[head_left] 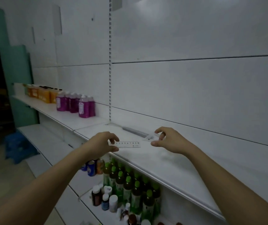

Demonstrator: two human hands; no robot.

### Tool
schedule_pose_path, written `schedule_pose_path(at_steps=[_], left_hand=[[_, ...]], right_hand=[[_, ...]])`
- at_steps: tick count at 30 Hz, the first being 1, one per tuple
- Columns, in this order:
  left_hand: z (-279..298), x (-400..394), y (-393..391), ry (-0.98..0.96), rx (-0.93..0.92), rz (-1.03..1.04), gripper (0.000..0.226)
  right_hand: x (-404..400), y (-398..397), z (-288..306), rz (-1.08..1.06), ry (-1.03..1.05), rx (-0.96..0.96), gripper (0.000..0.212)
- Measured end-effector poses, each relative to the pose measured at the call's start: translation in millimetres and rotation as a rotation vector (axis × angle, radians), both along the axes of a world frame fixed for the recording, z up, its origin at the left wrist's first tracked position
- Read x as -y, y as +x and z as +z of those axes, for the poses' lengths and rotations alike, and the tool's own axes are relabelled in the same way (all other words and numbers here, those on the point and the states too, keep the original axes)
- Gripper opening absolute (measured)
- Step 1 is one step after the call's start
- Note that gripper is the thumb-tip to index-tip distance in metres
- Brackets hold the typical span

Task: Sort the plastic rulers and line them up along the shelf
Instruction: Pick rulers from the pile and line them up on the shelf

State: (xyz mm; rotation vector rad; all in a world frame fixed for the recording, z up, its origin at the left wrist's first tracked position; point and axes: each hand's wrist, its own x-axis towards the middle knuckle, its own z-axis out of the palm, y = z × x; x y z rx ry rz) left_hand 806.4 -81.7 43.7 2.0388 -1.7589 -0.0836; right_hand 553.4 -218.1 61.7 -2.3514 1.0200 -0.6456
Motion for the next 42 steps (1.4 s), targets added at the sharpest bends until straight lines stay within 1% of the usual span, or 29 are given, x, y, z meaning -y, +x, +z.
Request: schedule_pose_path(at_steps=[7, 11, 15, 20, 25, 29, 33, 36, 42], left_hand=[[11.1, 57.0, 73.1, 0.023, 0.009, -0.001, 0.031], [18.5, 90.2, 98.6, -0.015, -0.01, -0.036, 0.031], [18.2, 131.5, 113.5, -0.03, -0.013, -0.103, 0.031], [6.3, 193.9, 124.6, -0.015, -0.005, -0.23, 0.028], [-11.3, 264.5, 133.1, 0.02, 0.059, -0.412, 0.028], [-21.3, 309.7, 133.0, 0.038, 0.075, -0.546, 0.027], [-30.4, 338.5, 128.7, 0.06, 0.132, -0.694, 0.03], [-35.9, 351.1, 124.0, 0.08, 0.17, -0.782, 0.031], [-43.2, 364.1, 117.2, 0.15, 0.141, -0.843, 0.038]], right_hand=[[60.7, 83.1, 0.7, 0.012, 0.045, 0.059, 0.046], [89.7, 101.9, 2.7, -0.019, 0.033, 0.046, 0.05], [115.9, 102.8, 5.0, -0.102, 0.036, 0.066, 0.048], [136.2, 101.3, -5.9, -0.233, 0.066, 0.063, 0.047], [144.0, 103.3, -21.0, -0.382, 0.109, 0.069, 0.045], [143.8, 110.4, -25.3, -0.521, 0.144, 0.09, 0.041], [139.8, 122.4, -21.9, -0.633, 0.135, 0.142, 0.041], [133.7, 131.0, -21.7, -0.686, 0.123, 0.139, 0.041], [126.6, 135.0, -23.9, -0.742, 0.13, 0.133, 0.042]])
